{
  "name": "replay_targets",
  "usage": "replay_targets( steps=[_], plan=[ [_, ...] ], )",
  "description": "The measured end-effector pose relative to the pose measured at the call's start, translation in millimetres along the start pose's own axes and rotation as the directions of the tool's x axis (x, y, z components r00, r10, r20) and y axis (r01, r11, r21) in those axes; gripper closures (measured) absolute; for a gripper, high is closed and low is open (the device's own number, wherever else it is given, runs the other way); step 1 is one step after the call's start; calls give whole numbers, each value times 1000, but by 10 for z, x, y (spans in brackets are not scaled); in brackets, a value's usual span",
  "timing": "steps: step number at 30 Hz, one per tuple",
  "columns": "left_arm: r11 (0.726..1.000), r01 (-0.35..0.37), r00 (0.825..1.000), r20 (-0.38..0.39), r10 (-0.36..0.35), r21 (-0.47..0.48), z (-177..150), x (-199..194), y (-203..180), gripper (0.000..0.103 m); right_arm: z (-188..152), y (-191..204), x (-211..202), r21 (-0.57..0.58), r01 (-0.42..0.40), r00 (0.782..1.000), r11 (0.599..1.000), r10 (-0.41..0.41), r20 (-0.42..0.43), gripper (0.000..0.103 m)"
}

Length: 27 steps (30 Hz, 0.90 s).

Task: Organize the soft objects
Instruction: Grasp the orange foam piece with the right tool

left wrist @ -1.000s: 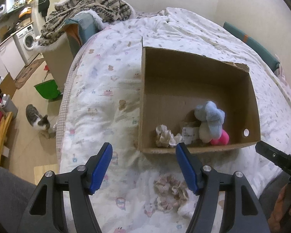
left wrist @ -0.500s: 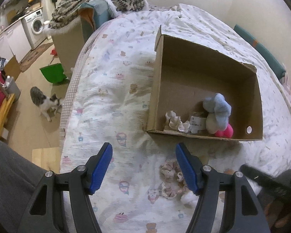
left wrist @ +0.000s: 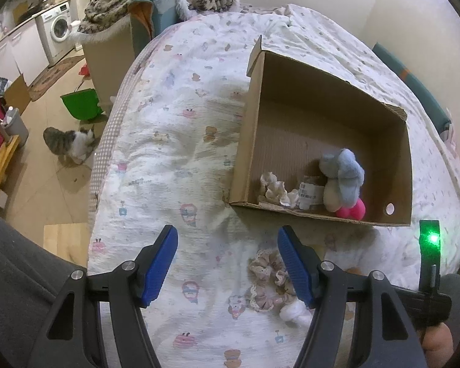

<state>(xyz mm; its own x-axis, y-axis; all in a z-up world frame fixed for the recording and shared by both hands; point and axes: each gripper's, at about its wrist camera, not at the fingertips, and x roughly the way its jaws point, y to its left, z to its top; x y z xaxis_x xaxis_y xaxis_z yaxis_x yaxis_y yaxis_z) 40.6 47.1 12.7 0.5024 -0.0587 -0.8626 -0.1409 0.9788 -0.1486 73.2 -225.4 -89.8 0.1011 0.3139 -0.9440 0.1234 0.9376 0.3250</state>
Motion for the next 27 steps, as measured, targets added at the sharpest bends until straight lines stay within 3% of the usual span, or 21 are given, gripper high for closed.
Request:
replay_targets(
  steps=[1, 3, 5, 12, 16, 22, 26, 27],
  plan=[
    [1000, 0, 1000, -5, 0, -3, 0, 14, 0, 38, -1, -10, 2, -1, 8, 1000, 1000, -8, 1, 73],
    [1000, 1, 1000, -16, -1, -7, -1, 42, 2, 38, 2, -10, -23, -2, 10, 1000, 1000, -10, 13, 91],
    [1000, 1, 1000, -26, -1, -9, -4, 69, 2, 38, -5, 3, -62, -9, -11, 999, 1000, 12, 32, 96],
    [999, 24, 994, -109, -29, -47, -44, 259, 66, 38, -49, 108, -399, -39, -153, 978, 987, 157, 138, 97],
    [996, 53, 980, -190, -65, -68, -95, 451, 58, 38, -86, 112, -602, -53, -211, 956, 976, 218, 198, 97],
    [993, 100, 952, -283, -116, -70, -179, 723, -76, 53, -82, 10, -786, -38, -260, 934, 965, 262, 242, 97],
    [993, 114, 931, -346, -118, -32, -235, 935, -211, 69, -94, -19, -795, -22, -275, 931, 961, 272, 245, 97],
    [993, 111, 927, -357, -115, -31, -248, 973, -225, 70, -100, -31, -812, -23, -276, 930, 961, 273, 244, 97]
  ],
)
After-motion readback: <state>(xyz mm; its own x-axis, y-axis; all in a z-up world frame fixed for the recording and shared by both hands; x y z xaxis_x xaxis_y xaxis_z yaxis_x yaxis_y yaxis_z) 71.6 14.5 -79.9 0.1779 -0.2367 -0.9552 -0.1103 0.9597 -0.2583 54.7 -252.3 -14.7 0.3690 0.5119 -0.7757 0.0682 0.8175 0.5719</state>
